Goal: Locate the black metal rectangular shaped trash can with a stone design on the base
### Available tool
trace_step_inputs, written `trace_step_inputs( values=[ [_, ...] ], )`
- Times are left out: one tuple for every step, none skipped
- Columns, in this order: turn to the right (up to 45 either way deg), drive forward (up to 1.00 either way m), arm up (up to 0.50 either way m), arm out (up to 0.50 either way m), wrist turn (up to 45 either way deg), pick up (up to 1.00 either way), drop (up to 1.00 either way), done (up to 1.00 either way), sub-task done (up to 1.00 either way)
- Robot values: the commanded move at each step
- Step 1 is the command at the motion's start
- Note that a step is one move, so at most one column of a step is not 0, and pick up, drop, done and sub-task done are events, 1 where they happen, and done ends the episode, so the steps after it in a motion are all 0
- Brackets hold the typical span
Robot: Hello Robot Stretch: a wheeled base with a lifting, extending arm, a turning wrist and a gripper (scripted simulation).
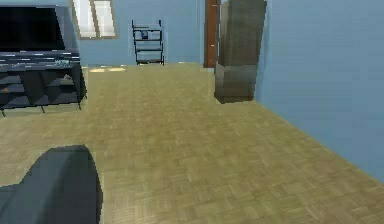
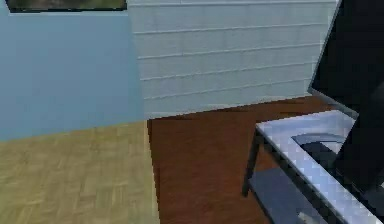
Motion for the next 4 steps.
trace_step_inputs(
  values=[
    [0.0,1.00,0.00,0.00,0.0,0.00,0.00,0.00,0.00],
    [0.0,1.00,0.00,0.00,0.0,0.00,0.00,0.00,0.00],
    [0.0,1.00,0.00,0.00,0.0,0.00,0.00,0.00,0.00],
    [0.0,0.90,0.00,0.00,0.0,0.00,0.00,0.00,0.00]
  ],
)
